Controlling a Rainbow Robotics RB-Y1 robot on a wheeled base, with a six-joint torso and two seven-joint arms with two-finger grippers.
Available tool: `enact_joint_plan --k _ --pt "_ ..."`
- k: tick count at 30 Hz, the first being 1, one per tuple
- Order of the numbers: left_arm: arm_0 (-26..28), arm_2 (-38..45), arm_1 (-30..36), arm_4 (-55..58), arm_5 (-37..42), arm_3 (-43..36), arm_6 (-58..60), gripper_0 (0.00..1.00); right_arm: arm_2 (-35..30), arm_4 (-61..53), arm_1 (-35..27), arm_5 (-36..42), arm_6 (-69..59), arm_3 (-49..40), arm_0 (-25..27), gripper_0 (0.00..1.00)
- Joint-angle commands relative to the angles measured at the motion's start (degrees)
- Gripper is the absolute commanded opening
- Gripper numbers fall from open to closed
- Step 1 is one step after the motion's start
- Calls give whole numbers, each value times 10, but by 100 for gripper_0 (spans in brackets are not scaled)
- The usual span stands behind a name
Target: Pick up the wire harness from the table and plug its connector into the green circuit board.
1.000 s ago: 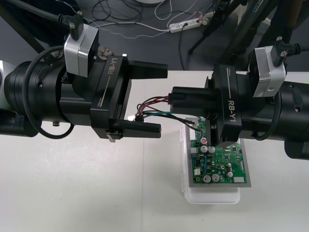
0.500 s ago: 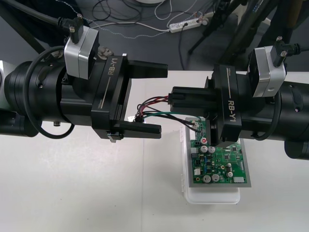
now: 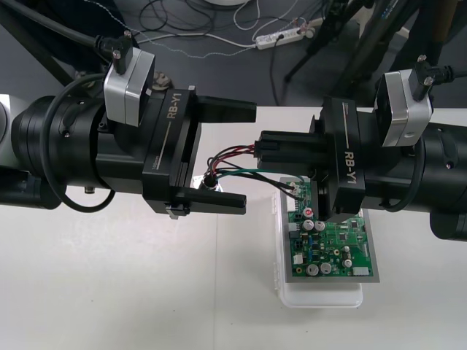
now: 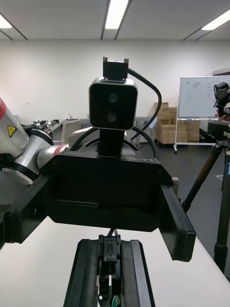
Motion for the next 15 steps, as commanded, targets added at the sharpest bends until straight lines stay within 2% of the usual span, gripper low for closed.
enact_joint_plan --k 1,6,10,11,12,14,15 --pt "-22 -10 20 -4 20 -21 -36 100 -15 2 7 1 14 -8 6 0" --pt "-22 -10 20 -4 20 -21 -38 100 -15 1 7 1 14 -8 6 0" --pt "-22 -10 20 -5 20 -21 -40 67 -15 2 7 2 14 -7 6 0" --pt "-22 -10 20 -5 20 -20 -40 49 -15 2 6 2 14 -7 6 0" --pt "-22 -10 20 -5 21 -20 -41 43 -15 2 7 1 14 -8 6 0" --pt "-22 -10 20 -5 20 -20 -42 41 -16 2 7 1 14 -7 7 0" --pt "-22 -10 20 -5 20 -21 -42 36 -16 2 7 1 14 -7 6 0"
